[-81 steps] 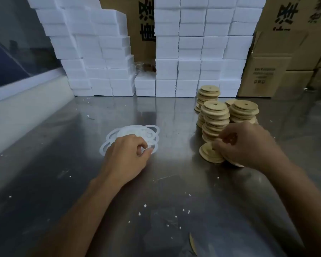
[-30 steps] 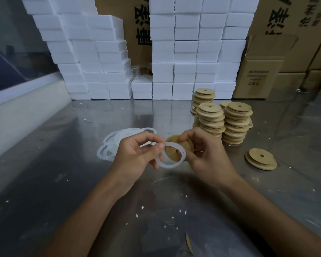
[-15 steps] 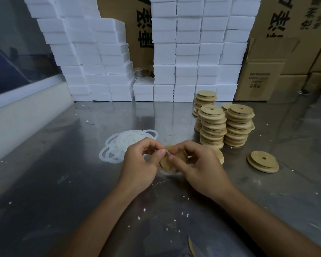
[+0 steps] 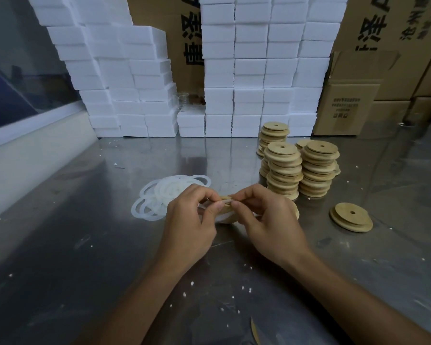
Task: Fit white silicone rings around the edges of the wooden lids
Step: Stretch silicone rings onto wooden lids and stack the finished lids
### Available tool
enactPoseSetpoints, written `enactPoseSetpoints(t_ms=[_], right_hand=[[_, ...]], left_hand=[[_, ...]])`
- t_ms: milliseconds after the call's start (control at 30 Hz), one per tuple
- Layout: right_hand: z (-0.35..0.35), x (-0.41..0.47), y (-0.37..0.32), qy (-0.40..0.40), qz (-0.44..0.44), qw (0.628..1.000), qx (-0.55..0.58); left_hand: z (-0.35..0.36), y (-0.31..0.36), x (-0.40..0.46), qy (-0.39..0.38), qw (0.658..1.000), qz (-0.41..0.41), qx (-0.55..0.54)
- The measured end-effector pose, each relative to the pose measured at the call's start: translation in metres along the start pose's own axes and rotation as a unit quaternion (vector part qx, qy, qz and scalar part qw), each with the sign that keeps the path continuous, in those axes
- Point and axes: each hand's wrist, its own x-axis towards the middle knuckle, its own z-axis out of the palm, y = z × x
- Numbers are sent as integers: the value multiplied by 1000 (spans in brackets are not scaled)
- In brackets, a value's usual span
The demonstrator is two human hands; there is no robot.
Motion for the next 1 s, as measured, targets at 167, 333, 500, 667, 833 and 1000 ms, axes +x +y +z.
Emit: enactPoseSetpoints(t_ms=[167, 333, 500, 667, 833, 1000], right_hand=[[0, 1, 0, -7, 50, 999, 9], [-2, 4, 1, -21, 81, 996, 29], [-8, 8, 7, -40, 75, 996, 8], [-7, 9, 10, -26, 52, 998, -9], [-9, 11, 12, -33, 61, 997, 16], [-11, 9, 17, -52, 61, 996, 44]], left_hand=[[-4, -4, 3, -19, 1000, -7, 9], [-9, -8, 7, -23, 1000, -8, 1], [-12, -15, 7, -40, 998, -48, -26], [-8, -12, 5, -22, 1000, -9, -5], [-9, -12, 7, -14, 1000, 11, 2], [-10, -14, 5, -12, 1000, 4, 1]])
